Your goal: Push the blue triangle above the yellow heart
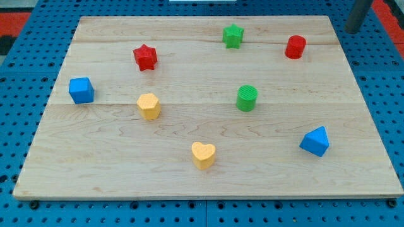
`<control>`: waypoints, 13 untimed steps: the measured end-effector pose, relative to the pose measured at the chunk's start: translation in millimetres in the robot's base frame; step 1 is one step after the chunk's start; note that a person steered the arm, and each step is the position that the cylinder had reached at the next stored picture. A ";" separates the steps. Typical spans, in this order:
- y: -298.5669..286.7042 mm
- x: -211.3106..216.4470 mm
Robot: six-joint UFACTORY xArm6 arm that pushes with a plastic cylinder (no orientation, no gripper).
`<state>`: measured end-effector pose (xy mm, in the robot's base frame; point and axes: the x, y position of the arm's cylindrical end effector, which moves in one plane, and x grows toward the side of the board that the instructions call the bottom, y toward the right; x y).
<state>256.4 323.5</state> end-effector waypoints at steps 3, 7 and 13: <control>-145.6 6.4; -109.8 190.4; -207.5 310.1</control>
<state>566.4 116.0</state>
